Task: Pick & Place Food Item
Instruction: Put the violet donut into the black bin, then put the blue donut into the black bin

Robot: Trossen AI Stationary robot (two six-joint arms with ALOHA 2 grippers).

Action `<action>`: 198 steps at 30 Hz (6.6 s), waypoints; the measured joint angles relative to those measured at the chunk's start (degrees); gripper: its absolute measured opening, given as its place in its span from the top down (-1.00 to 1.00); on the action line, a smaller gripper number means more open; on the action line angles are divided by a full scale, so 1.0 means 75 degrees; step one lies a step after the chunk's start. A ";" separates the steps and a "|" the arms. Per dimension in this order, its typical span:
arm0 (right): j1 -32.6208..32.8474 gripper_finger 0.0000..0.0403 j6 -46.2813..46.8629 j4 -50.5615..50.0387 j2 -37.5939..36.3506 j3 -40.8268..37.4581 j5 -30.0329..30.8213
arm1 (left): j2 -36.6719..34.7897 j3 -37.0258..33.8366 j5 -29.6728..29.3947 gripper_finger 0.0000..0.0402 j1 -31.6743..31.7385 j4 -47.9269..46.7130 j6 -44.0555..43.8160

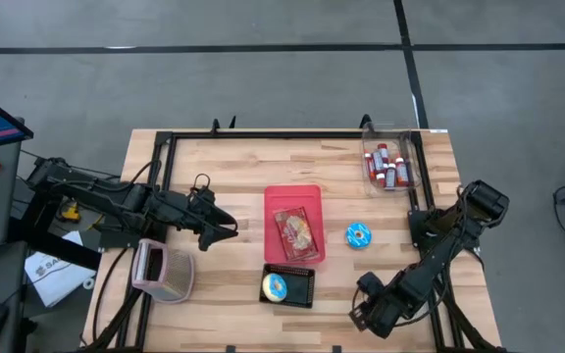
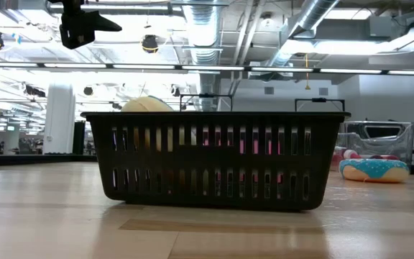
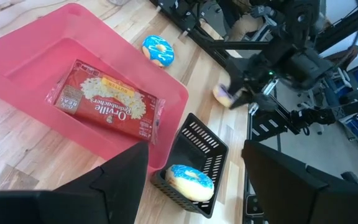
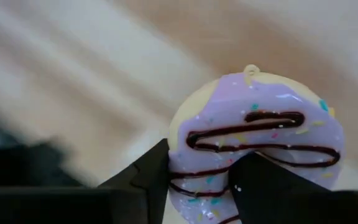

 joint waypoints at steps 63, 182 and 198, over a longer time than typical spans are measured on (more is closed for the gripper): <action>-0.3505 0.10 -0.5286 0.3832 0.1923 0.2198 -0.0057 | -0.0003 0.0006 0.0104 -0.30 -0.0394 -0.0178 -0.0361; -0.3887 -0.24 -0.5466 0.1445 0.2383 0.4066 -0.0755 | 0.0000 0.0000 -0.0043 -0.30 -0.0746 -0.0117 -0.0329; -0.2876 -0.24 -0.4627 -0.3636 0.0842 0.4260 0.1050 | -0.0005 -0.0070 -0.0588 -0.30 -0.0746 -0.0080 0.0045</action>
